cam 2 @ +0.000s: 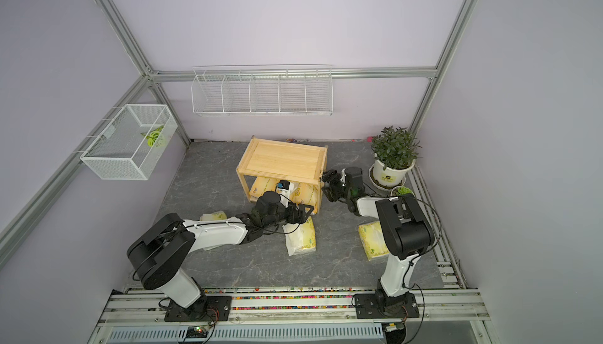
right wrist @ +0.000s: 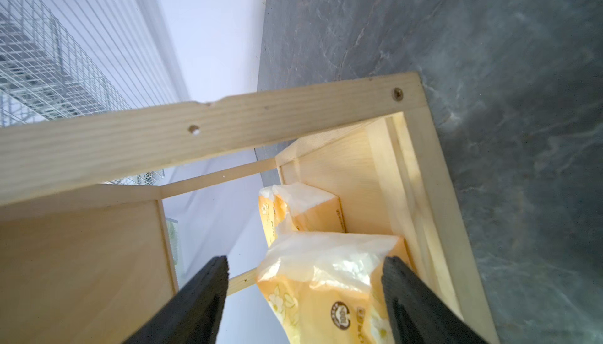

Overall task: Place the tissue boxes on the shelf by color
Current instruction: Adjust the box of tissues on the shelf.

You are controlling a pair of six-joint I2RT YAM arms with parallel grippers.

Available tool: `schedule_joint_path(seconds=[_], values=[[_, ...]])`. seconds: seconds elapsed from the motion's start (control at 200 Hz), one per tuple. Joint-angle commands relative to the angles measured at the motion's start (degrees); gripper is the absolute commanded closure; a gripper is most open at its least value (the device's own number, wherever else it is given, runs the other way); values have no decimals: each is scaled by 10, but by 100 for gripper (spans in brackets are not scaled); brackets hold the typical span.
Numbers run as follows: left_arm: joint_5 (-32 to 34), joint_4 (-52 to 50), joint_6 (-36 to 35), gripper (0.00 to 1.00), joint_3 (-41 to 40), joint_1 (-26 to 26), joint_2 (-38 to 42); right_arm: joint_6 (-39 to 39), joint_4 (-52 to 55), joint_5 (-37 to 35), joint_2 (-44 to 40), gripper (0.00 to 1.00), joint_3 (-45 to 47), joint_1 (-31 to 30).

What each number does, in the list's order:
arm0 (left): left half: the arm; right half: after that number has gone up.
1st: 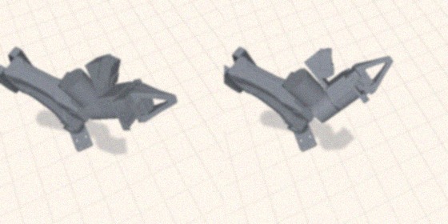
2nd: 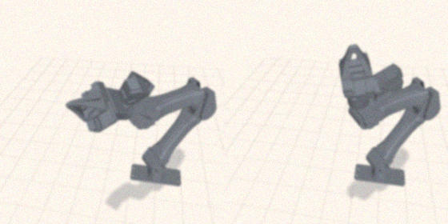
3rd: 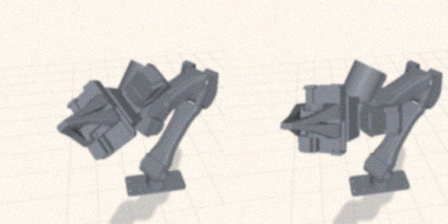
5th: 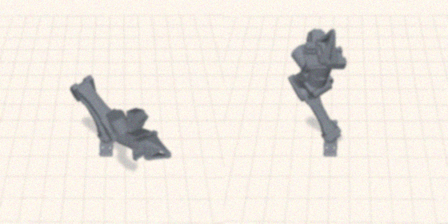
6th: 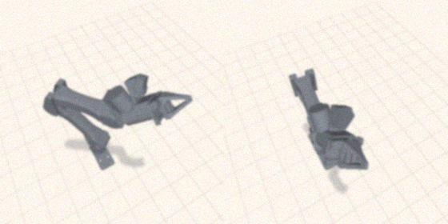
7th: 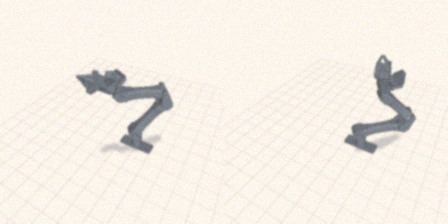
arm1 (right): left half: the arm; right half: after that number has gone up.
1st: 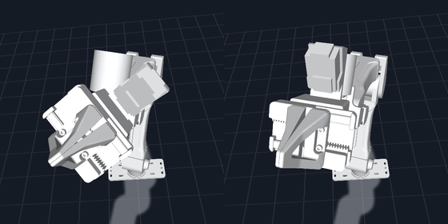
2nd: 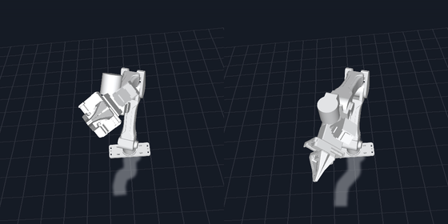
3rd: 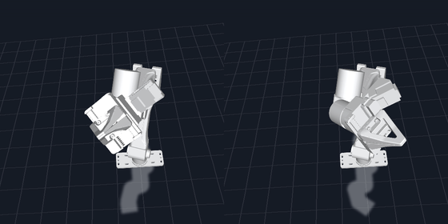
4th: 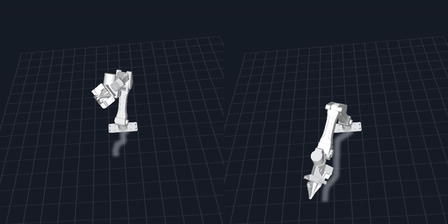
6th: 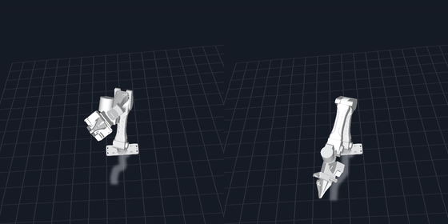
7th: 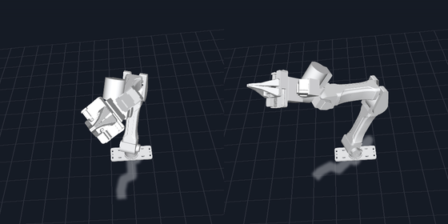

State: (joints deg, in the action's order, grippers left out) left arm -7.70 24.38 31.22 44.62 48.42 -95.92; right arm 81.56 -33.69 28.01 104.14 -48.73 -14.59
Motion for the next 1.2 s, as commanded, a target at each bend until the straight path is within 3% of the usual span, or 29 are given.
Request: schedule_joint_path(seconds=[0.0, 0.225, 0.52, 0.86, 1.195], values=[[-12, 20, -2, 0, 36, 3, -23, 3, -11, 8, -16, 21, -10, 5], [16, 12, -16, 0, 66, 4, -44, -25, 11, -8, -32, 21, -3, 10], [92, -41, -40, 0, -3, 4, 110, -98, 105, -38, -73, 19, -8, 15], [13, -29, -11, 0, -30, 21, 118, -95, 110, -25, -59, 19, -1, 16], [-6, 31, 30, 0, -23, 56, 44, -90, 104, -18, -73, 19, 16, 16]])
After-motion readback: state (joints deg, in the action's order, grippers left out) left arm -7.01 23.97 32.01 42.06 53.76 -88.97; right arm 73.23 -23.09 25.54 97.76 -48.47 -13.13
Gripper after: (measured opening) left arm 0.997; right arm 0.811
